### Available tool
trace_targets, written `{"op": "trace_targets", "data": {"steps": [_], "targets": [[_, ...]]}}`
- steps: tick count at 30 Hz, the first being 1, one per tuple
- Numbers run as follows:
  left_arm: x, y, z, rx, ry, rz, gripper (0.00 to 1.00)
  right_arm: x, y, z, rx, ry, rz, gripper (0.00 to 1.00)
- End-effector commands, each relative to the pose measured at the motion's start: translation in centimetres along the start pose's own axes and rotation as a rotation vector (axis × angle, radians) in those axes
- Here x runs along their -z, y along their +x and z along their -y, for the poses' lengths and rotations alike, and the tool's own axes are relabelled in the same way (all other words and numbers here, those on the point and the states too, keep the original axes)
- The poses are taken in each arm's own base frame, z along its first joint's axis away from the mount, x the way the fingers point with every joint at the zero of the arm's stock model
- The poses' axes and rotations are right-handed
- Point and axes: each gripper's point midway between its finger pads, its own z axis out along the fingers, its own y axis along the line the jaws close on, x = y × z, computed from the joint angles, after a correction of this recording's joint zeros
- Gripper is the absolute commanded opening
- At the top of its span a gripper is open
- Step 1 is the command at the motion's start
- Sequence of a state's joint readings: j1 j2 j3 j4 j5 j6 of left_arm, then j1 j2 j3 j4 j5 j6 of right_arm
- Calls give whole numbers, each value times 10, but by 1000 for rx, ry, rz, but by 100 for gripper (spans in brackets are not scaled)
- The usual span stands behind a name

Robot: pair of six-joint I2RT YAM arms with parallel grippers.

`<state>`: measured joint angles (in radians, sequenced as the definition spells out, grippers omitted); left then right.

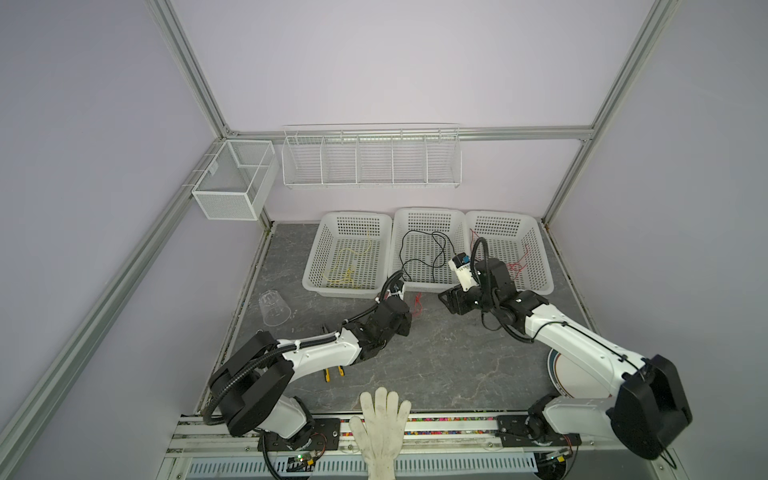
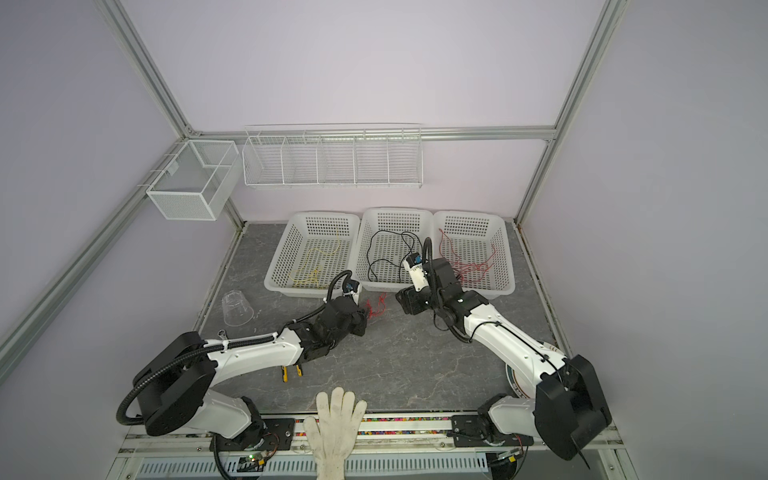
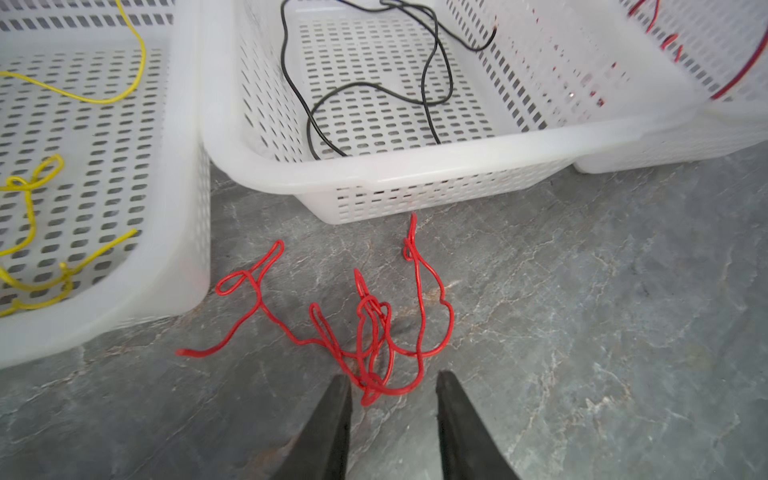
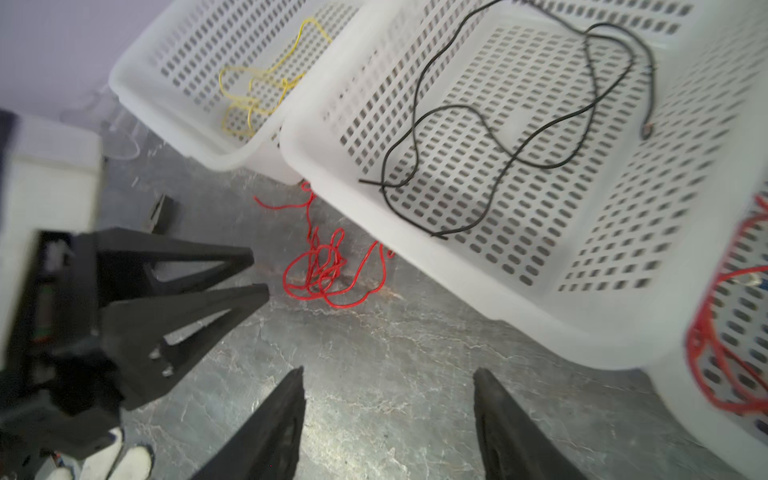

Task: Untangle the cables

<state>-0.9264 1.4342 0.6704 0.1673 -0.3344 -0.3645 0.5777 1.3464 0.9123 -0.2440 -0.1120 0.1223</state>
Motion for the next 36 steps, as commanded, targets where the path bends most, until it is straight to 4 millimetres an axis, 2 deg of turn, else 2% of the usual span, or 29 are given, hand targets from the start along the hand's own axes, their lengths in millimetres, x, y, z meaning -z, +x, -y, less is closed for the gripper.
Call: {"op": "trace_targets", "data": {"steps": [1, 8, 16, 22, 28, 33, 36], "targets": [[12, -16, -10, 36, -23, 99, 35, -11, -15, -16, 90, -13, 24, 66], [43, -16, -49, 45, -148, 179, 39, -49, -3, -49, 156, -57, -49, 66], [68, -11, -72, 69, -192, 236, 43, -91, 5, -71, 214, -68, -119, 67], [76, -8, -80, 84, -202, 257, 45, -116, 11, -68, 209, -26, -165, 66], [79, -7, -83, 77, -208, 266, 46, -132, 23, -62, 206, 6, -217, 63], [80, -9, -83, 67, -209, 271, 47, -141, 36, -57, 211, 32, -270, 50], [81, -9, -83, 67, -211, 273, 47, -140, 37, -55, 209, 52, -269, 33]]}}
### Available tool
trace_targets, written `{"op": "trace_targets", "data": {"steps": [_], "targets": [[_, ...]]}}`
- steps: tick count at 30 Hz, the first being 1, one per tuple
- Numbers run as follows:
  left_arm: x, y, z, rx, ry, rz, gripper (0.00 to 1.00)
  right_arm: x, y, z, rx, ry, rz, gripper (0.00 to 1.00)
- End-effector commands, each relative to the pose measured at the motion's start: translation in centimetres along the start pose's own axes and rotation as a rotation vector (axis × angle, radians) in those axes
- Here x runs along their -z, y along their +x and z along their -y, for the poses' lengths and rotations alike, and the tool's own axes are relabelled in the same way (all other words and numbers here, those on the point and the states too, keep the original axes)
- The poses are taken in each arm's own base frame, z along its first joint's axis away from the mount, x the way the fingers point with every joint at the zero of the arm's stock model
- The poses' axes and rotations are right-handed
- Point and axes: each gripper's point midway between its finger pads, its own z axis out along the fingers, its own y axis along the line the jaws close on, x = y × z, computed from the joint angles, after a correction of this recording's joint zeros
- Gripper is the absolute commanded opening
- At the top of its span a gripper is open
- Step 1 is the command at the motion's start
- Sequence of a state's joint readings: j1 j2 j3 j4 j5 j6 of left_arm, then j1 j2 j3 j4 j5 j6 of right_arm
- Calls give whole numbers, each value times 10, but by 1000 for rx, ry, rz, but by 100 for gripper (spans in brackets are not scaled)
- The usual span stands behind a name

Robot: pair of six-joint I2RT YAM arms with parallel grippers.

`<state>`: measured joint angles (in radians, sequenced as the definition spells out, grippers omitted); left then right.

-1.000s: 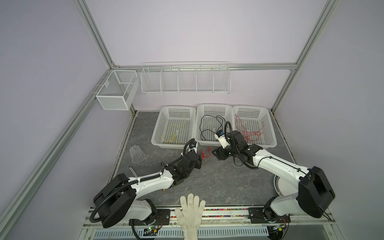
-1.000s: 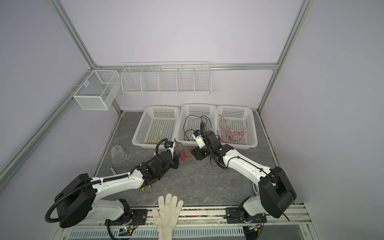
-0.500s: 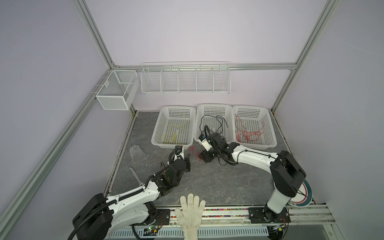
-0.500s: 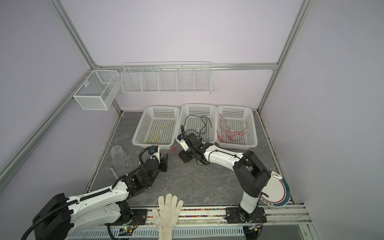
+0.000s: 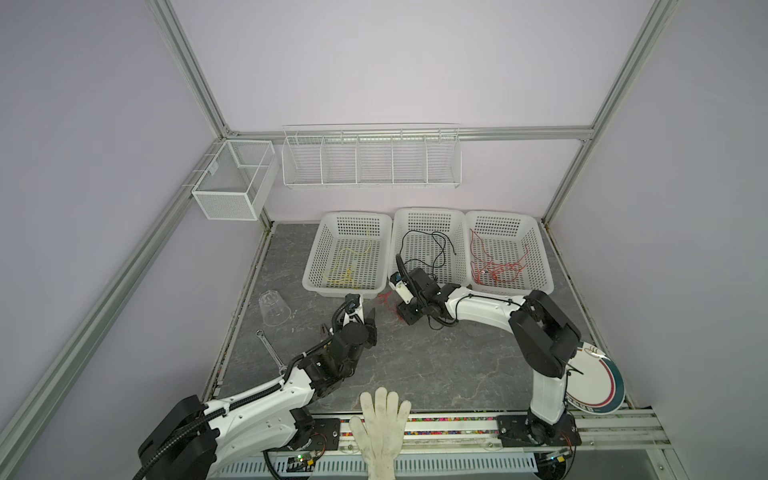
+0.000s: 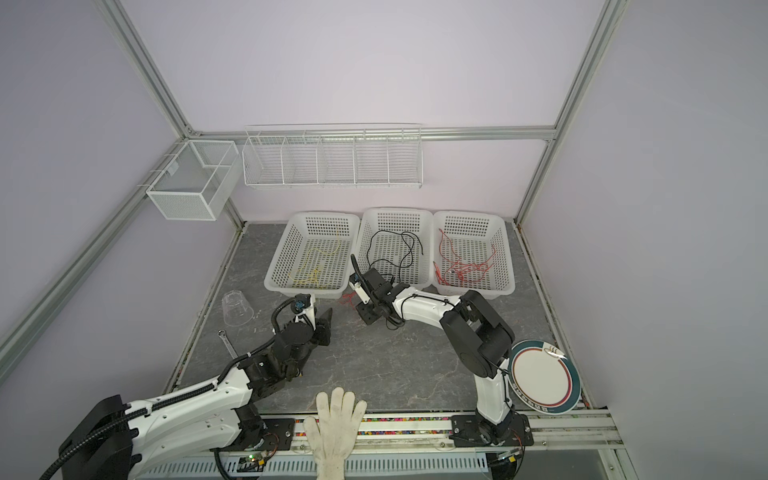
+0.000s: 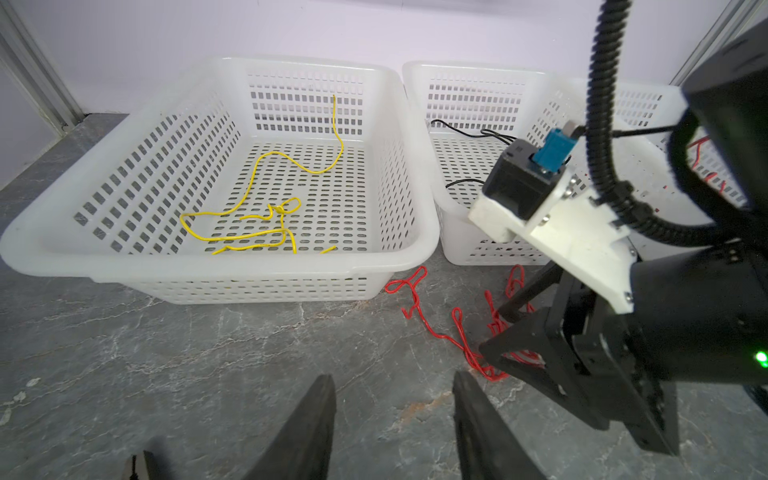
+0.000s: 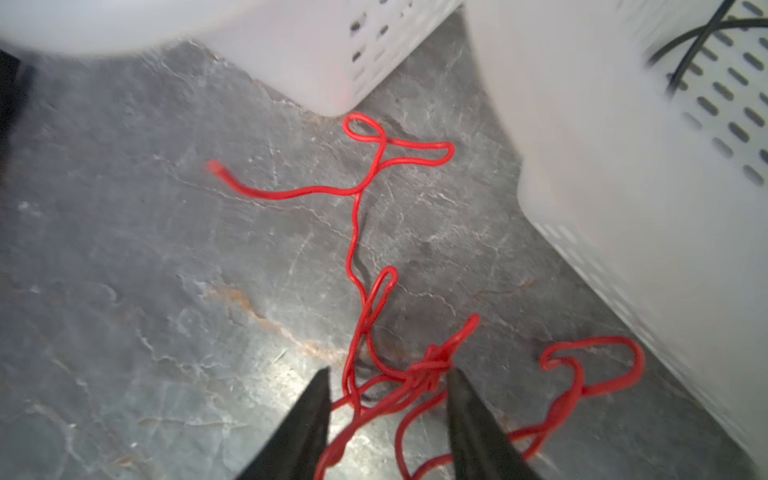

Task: Untangle the cables

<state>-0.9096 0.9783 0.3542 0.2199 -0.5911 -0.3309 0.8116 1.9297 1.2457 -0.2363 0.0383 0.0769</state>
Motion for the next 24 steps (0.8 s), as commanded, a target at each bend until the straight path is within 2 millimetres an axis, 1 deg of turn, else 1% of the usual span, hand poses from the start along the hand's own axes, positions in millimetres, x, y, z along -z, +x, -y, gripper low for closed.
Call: {"op": "trace_targets", "data": {"steps": [1, 2, 5, 9, 12, 16, 18, 19, 21, 23, 24], "targets": [[1, -2, -7, 5, -23, 16, 47, 3, 2, 1, 6, 32, -12, 27], [1, -2, -7, 6, -24, 17, 47, 5, 1, 3, 6, 43, -8, 21], [1, -2, -7, 6, -24, 17, 47, 15, -1, 7, 11, 68, 8, 7], [1, -2, -8, 4, -27, 18, 47, 33, -6, 9, 19, 79, 33, 7], [0, -1, -7, 4, -27, 15, 47, 56, -11, 9, 19, 83, 66, 7], [-1, 0, -6, 5, -25, 16, 47, 98, -23, 8, 22, 84, 152, 7], [-1, 0, -6, 5, -25, 18, 47, 123, -29, 13, 24, 116, 204, 6], [-1, 0, -6, 5, -25, 21, 47, 136, -32, 18, 21, 147, 233, 6], [-1, -2, -6, 6, -25, 27, 48, 160, -36, 35, 7, 232, 278, 6], [-1, -4, -5, 5, -18, 37, 48, 184, -38, 57, -19, 336, 318, 6], [-1, -5, -4, 5, -17, 42, 48, 192, -37, 67, -32, 374, 330, 6]]}}
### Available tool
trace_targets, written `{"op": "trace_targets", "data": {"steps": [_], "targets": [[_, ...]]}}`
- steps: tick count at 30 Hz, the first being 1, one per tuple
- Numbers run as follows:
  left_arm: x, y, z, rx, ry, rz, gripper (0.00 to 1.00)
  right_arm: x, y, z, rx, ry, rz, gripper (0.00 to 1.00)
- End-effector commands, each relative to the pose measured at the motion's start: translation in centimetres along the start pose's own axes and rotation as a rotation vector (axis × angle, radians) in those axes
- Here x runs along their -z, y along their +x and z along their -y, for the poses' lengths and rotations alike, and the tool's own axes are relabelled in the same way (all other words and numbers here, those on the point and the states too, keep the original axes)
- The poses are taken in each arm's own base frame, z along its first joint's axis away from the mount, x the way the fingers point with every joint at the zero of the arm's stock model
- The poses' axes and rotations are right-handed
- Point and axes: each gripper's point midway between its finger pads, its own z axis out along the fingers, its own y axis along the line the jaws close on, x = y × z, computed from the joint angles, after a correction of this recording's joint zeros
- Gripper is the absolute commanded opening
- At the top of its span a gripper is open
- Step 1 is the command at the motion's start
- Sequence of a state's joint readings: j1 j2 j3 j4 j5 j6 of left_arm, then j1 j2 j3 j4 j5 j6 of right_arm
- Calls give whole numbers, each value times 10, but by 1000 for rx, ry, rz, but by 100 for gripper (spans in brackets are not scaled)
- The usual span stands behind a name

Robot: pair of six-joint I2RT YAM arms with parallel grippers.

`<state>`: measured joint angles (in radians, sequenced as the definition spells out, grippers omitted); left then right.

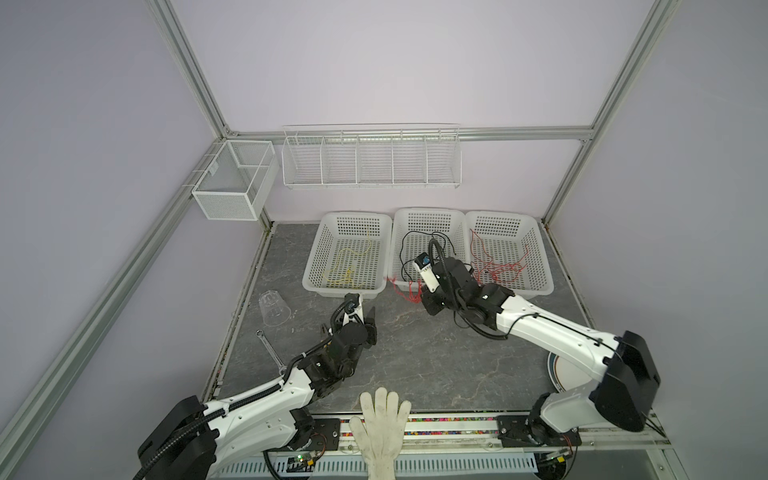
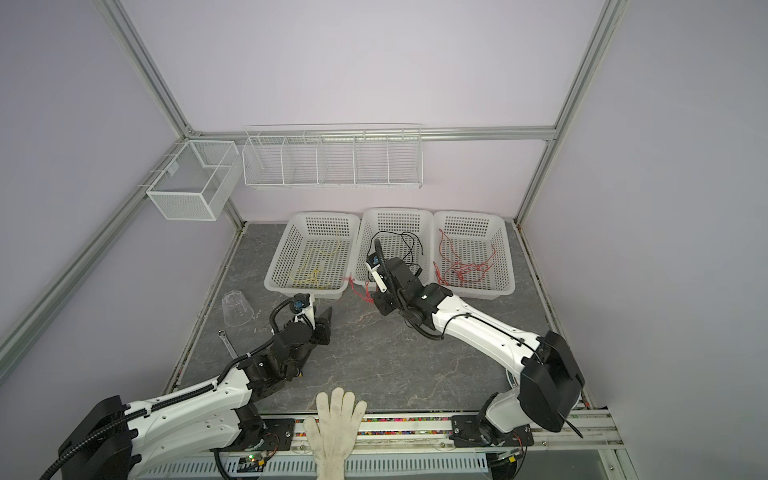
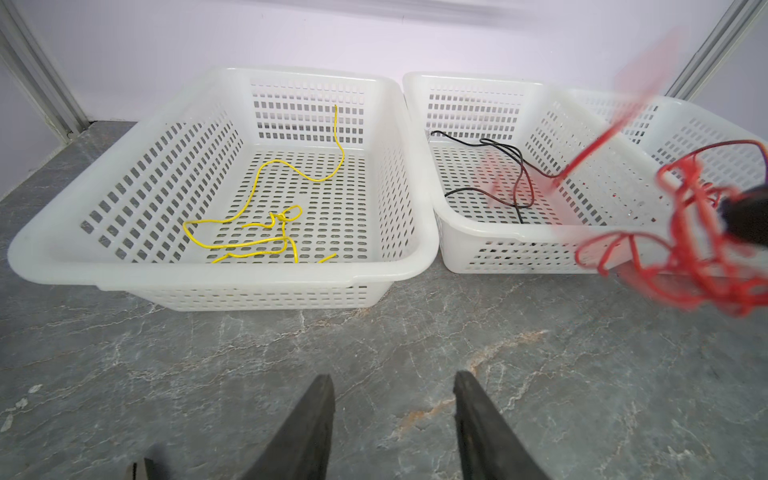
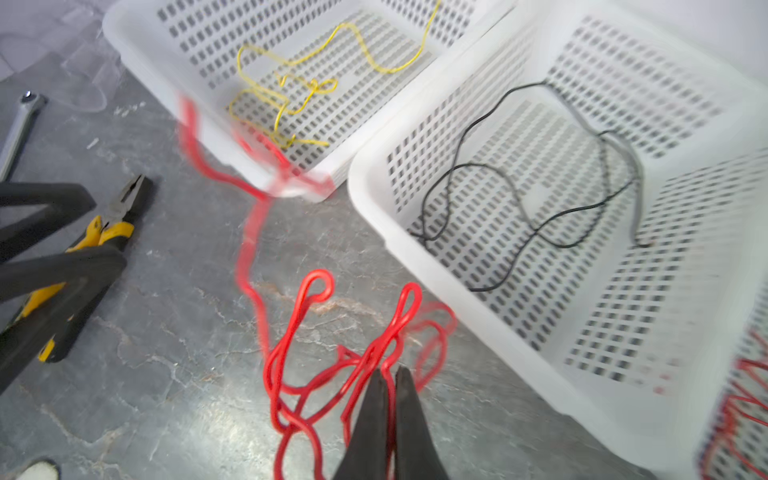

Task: Untangle the cables

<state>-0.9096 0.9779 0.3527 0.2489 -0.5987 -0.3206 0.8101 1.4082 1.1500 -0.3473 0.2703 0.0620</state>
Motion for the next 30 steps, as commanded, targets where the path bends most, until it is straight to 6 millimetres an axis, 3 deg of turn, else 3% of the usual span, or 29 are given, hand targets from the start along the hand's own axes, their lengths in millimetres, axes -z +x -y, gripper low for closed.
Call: {"op": "trace_targets", "data": {"steps": [1, 10, 14, 17, 23, 30], "targets": [[-1, -1, -4, -2, -12, 24, 48, 16, 3, 52, -2, 206, 15, 6], [1, -11, -1, 14, 13, 80, 48, 35, 21, 168, -231, 450, 7, 6], [0, -8, 1, 9, 19, 69, 48, 28, 41, 205, -341, 495, -39, 6], [-2, -7, 2, 10, 20, 59, 48, 16, 57, 221, -409, 494, -85, 6], [-5, -5, 3, 7, 18, 51, 49, -5, 82, 231, -471, 482, -147, 6], [-9, -4, 6, -18, 10, 19, 49, -12, 94, 237, -508, 478, -171, 9]]}}
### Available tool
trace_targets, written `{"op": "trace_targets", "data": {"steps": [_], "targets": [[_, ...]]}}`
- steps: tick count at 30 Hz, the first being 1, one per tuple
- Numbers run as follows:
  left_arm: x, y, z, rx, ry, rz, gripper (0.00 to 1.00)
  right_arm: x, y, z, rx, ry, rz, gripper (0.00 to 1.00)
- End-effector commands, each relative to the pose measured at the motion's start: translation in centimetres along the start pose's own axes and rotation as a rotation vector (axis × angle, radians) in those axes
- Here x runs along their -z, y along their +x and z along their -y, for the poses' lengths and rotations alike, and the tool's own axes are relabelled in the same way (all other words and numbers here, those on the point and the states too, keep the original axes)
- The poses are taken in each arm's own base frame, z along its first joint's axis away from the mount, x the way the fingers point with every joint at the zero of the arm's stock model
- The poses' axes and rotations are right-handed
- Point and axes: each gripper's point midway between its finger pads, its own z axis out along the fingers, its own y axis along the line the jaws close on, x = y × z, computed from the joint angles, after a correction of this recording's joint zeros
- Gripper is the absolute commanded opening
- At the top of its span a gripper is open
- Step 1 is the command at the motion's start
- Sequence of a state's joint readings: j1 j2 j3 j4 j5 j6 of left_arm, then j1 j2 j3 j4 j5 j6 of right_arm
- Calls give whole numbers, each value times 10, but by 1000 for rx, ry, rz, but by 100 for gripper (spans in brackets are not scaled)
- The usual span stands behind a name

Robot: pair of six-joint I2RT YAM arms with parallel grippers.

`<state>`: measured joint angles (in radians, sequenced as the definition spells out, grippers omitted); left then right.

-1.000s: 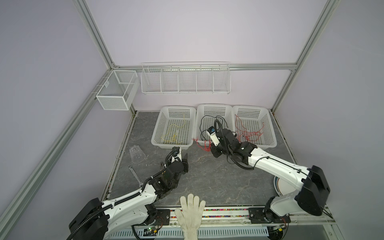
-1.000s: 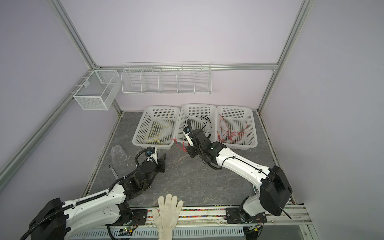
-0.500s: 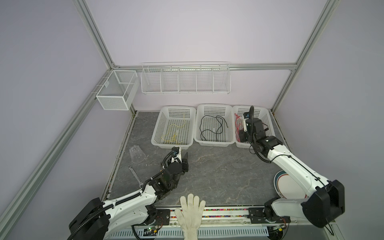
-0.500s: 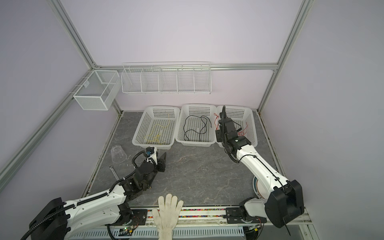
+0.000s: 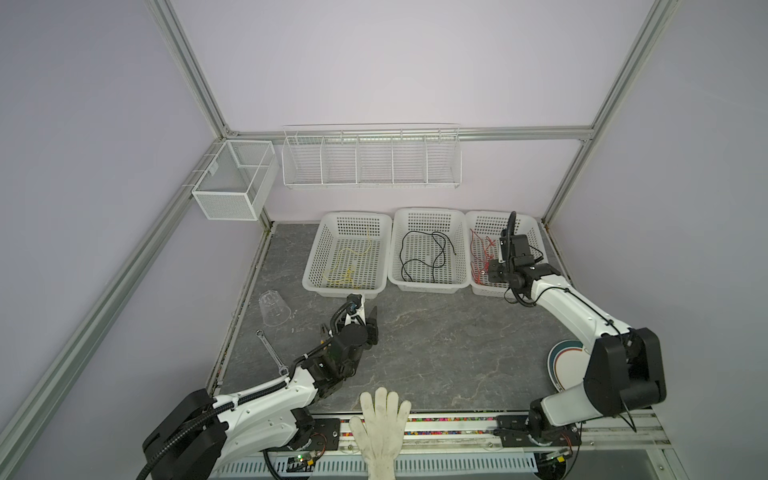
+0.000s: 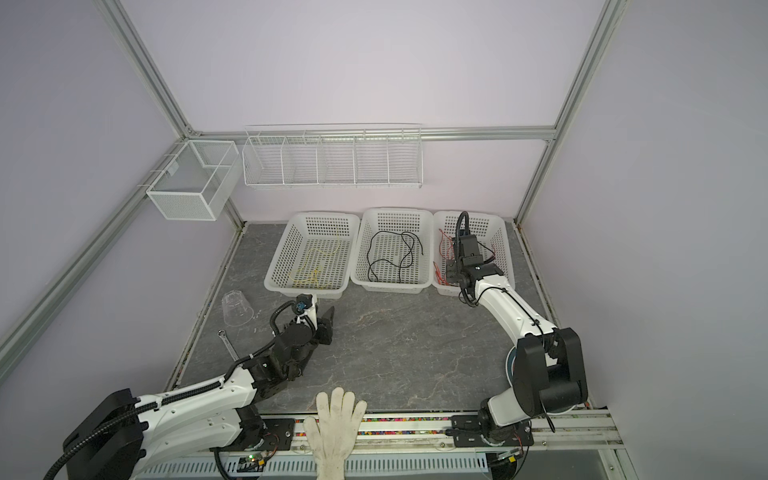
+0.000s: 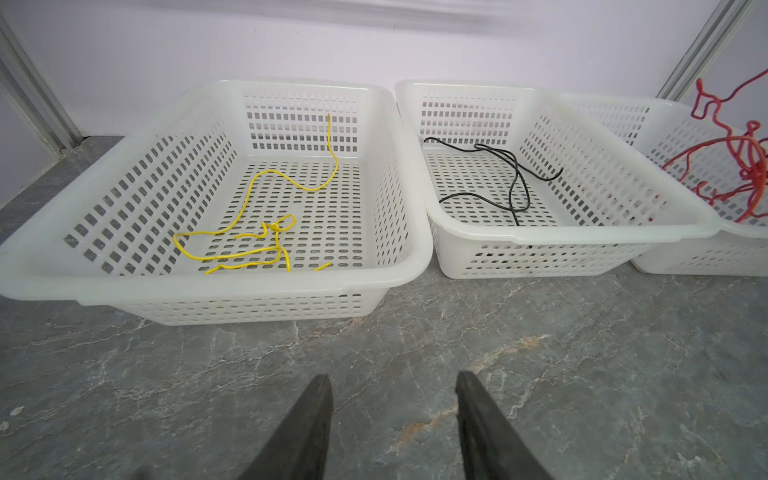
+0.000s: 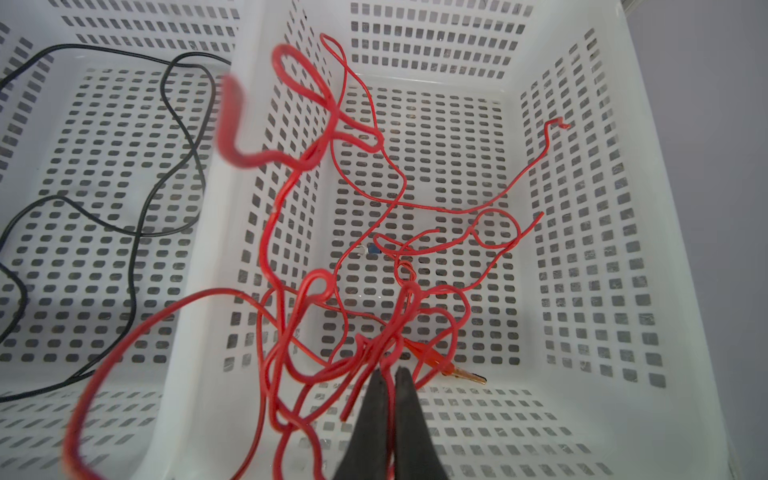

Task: Untangle the cables

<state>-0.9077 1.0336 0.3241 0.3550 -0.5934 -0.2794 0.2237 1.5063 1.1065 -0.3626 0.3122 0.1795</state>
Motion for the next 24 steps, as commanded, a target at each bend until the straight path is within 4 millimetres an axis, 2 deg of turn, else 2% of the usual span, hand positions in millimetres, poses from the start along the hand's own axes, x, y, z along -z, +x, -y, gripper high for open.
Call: {"op": "trace_targets", "data": {"steps": [1, 12, 18, 20, 22, 23, 24], "targets": [[-3, -9, 3, 8, -2, 0, 49, -3, 0, -1, -29, -21, 4, 10], [-4, -8, 4, 8, -1, -8, 49, -1, -2, 0, -31, -20, 10, 21], [-1, -10, 1, 10, -8, 2, 50, 6, -3, 1, -33, -23, 21, 36], [0, -12, -1, 8, -16, 4, 50, 12, -4, 3, -34, -22, 38, 44], [2, -15, -5, -7, -41, 6, 51, 16, -3, 5, -32, -23, 60, 57], [2, -18, -9, -18, -69, 5, 56, 17, -1, 6, -29, -23, 71, 66], [3, -22, -14, -25, -108, 6, 68, 18, 1, 7, -26, -23, 80, 72]]}}
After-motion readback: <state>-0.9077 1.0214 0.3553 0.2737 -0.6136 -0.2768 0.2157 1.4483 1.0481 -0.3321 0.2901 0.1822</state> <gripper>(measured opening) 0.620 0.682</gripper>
